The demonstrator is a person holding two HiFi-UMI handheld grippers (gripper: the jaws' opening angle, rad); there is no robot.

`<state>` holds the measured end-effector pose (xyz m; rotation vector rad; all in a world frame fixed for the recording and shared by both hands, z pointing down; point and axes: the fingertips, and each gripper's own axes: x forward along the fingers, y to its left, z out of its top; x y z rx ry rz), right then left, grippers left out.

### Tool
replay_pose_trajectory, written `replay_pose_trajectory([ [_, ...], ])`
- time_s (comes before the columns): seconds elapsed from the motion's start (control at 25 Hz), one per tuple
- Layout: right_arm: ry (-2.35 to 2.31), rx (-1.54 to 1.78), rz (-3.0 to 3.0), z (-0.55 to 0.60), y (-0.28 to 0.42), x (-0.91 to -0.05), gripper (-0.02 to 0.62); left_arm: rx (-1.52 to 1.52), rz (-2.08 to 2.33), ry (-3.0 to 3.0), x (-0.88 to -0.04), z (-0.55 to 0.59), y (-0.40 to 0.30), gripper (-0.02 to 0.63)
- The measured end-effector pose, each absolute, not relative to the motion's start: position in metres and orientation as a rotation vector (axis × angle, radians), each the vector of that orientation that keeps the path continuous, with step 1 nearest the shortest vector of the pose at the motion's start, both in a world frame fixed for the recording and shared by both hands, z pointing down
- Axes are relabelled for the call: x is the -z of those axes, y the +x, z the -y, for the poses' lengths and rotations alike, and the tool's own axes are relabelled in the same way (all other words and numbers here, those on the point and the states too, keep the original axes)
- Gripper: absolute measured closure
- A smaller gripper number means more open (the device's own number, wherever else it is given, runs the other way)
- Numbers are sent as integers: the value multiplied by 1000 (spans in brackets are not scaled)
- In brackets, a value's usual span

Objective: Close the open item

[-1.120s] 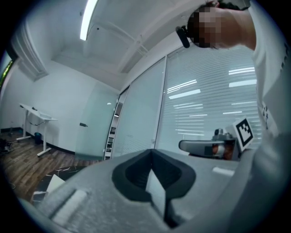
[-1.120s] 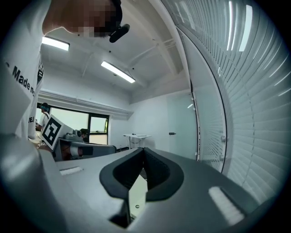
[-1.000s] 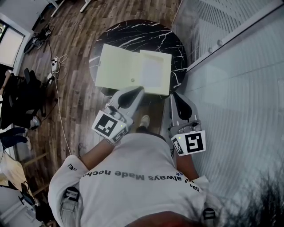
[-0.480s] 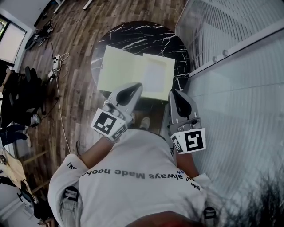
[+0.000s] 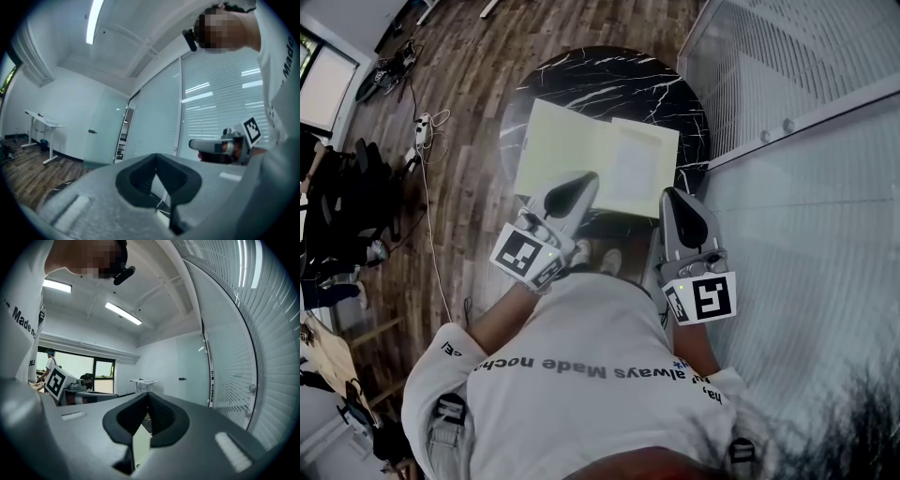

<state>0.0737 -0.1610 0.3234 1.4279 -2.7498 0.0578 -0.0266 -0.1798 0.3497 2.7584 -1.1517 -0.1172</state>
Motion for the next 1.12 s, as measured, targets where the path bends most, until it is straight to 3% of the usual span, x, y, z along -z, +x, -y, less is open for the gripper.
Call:
replay_pose_trajectory([
  [0.16,1430,-68,2747,164,74,-328,594,76,1120,2763,-377,177,-29,599],
  [0.24,1430,-72,2744,166,74,-329,594,16,1108,2740,-400,177,-32,550],
  [0.56,1428,-87,2739,171,73,-333,594,-259,1116,2541,-522,171,-60,491],
  [0.8,1412,-106,2737,176,71,-338,594,-427,1107,2375,-614,160,-87,478],
  [1.12,1405,-96,2731,182,73,-341,594,-431,1128,2106,-705,150,-122,468],
])
